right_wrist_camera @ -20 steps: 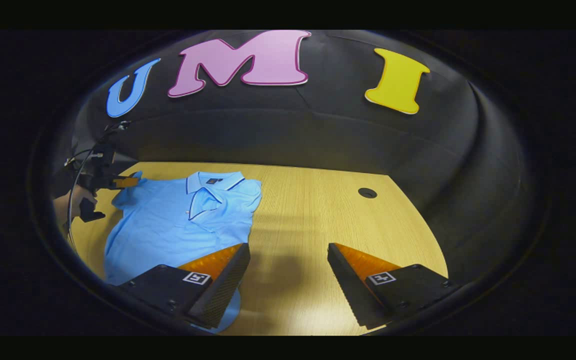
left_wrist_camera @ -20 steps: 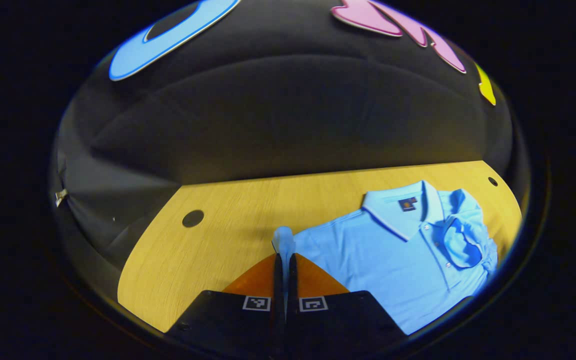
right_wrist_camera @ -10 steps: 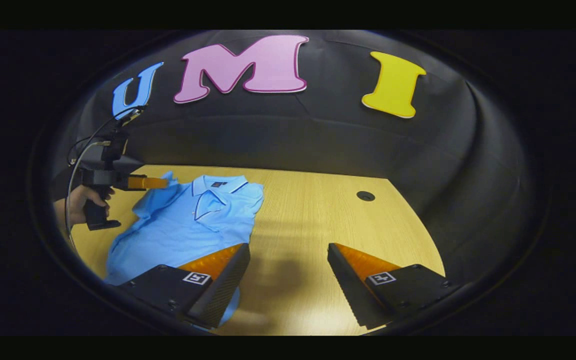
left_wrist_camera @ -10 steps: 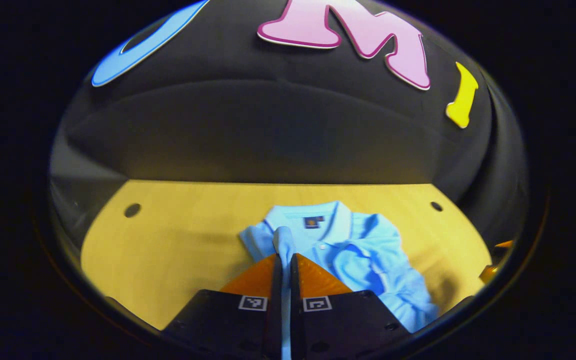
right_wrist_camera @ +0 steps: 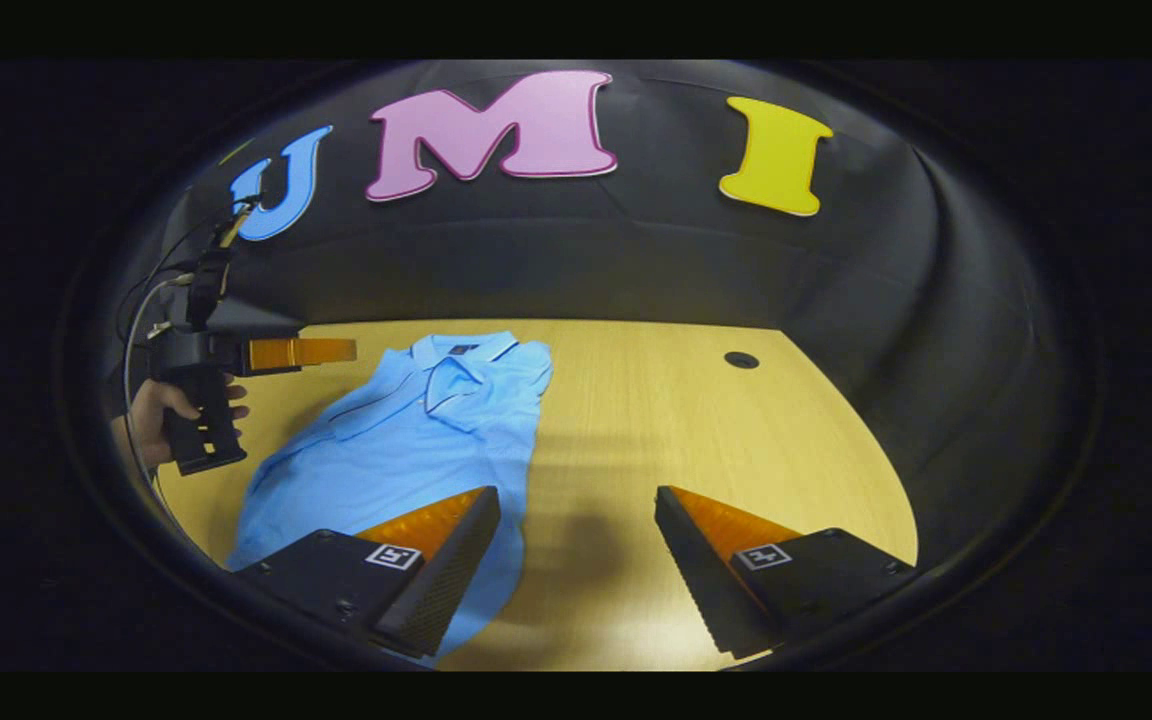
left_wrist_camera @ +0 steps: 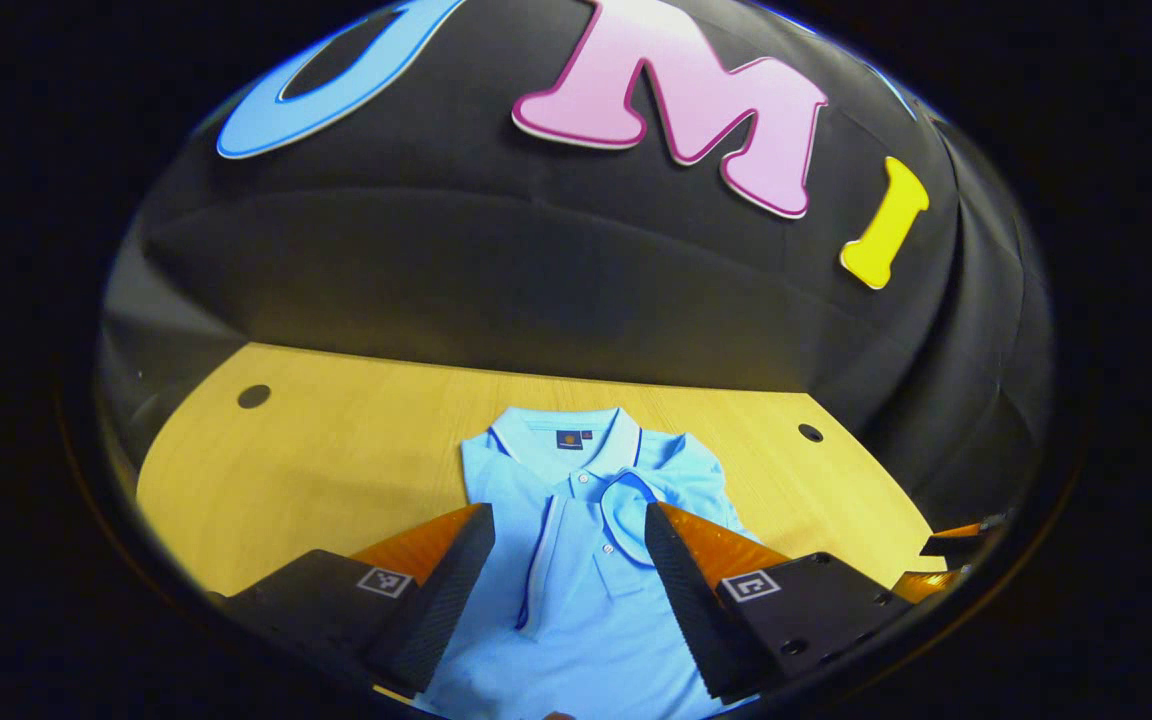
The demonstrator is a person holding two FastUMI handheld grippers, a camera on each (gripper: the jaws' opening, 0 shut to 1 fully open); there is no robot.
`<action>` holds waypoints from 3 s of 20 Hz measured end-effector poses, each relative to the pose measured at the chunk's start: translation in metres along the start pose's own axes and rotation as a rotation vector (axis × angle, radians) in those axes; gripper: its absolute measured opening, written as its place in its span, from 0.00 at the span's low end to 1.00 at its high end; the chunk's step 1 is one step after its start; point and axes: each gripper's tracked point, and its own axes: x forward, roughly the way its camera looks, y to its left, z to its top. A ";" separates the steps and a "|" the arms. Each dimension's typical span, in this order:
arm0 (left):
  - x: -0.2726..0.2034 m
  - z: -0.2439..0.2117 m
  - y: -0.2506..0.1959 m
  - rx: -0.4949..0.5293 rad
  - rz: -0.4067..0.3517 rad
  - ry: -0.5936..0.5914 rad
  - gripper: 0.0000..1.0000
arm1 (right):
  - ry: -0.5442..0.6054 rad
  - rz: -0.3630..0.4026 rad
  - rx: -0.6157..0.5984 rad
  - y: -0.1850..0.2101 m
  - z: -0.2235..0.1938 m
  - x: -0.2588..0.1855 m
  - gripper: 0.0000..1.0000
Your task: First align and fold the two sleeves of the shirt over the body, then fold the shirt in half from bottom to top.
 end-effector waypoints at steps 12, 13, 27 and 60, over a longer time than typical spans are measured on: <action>-0.219 -0.119 0.026 0.043 0.078 0.081 0.97 | 0.199 0.024 0.068 0.083 -0.129 -0.090 0.99; -0.227 -0.138 0.028 0.042 0.073 0.114 0.97 | 0.217 0.012 0.064 0.084 -0.140 -0.095 0.98; -0.243 -0.267 0.030 0.154 0.102 0.340 0.97 | 0.298 -0.030 0.034 0.112 -0.191 -0.091 0.96; -0.215 -0.108 -0.001 0.075 0.070 0.238 0.06 | 0.130 0.133 0.065 0.117 -0.027 -0.054 0.07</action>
